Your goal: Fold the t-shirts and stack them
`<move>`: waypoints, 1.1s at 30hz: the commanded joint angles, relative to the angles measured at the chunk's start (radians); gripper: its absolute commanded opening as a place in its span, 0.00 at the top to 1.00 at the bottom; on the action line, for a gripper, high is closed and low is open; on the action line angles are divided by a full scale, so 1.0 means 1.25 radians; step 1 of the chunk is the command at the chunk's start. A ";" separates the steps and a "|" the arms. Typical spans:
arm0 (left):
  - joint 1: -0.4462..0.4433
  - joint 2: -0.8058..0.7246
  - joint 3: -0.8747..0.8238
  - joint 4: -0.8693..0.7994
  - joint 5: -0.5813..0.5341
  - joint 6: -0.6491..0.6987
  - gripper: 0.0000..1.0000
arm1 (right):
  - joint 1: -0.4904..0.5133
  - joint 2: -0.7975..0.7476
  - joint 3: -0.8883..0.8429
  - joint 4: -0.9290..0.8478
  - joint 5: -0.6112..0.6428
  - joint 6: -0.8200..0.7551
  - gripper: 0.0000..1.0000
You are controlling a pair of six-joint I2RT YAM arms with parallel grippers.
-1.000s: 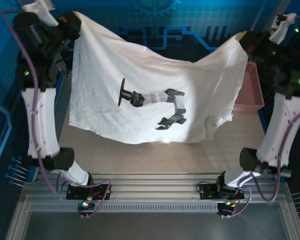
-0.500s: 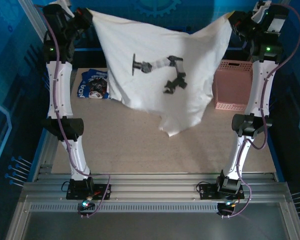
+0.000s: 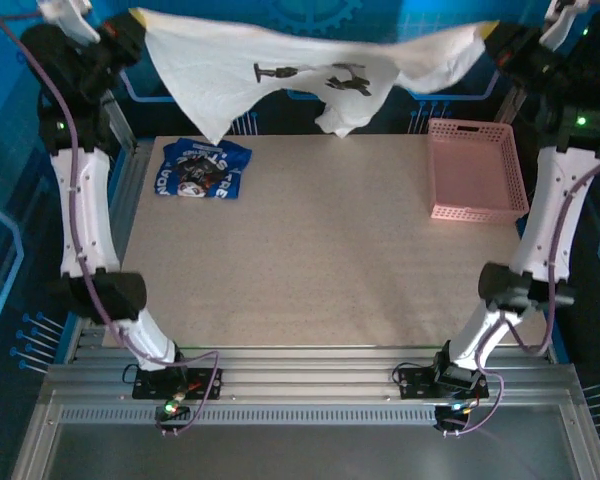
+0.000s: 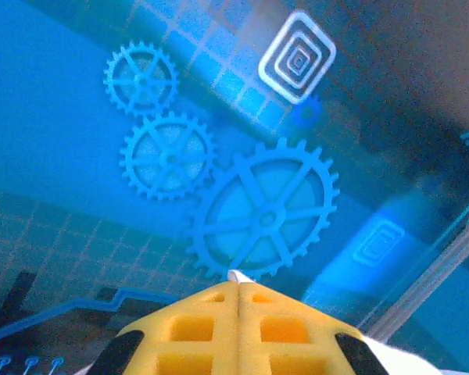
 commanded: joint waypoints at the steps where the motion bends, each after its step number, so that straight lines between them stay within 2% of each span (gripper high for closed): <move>1: 0.008 -0.144 -0.369 0.120 0.031 0.011 1.00 | 0.005 -0.169 -0.415 -0.050 0.059 -0.101 1.00; 2: 0.008 -0.186 -0.475 0.153 0.029 0.003 1.00 | 0.001 -0.223 -0.544 -0.024 0.076 -0.091 1.00; 6: 0.006 -0.347 -0.871 0.210 -0.006 -0.054 1.00 | -0.025 -0.365 -0.897 -0.035 0.124 -0.070 1.00; 9: 0.002 -0.451 -1.105 0.160 -0.094 -0.091 1.00 | -0.042 -0.452 -1.121 -0.047 0.182 -0.068 1.00; 11: 0.002 -0.503 -1.203 0.110 -0.131 -0.113 1.00 | -0.069 -0.499 -1.239 -0.050 0.197 -0.049 1.00; 13: 0.002 -0.540 -1.249 -0.009 -0.200 -0.137 1.00 | -0.092 -0.541 -1.324 -0.062 0.211 -0.030 1.00; 15: 0.001 -0.567 -1.287 -0.084 -0.231 -0.157 1.00 | -0.102 -0.582 -1.376 -0.079 0.225 -0.024 1.00; 20: 0.002 -0.569 -1.309 -0.207 -0.347 -0.177 1.00 | -0.104 -0.616 -1.423 -0.131 0.261 -0.052 1.00; 27: 0.004 -0.556 -1.306 -0.312 -0.431 -0.231 1.00 | -0.108 -0.614 -1.432 -0.155 0.281 -0.066 1.00; 33: 0.004 -0.553 -1.301 -0.289 -0.418 -0.229 1.00 | -0.108 -0.601 -1.424 -0.156 0.281 -0.074 1.00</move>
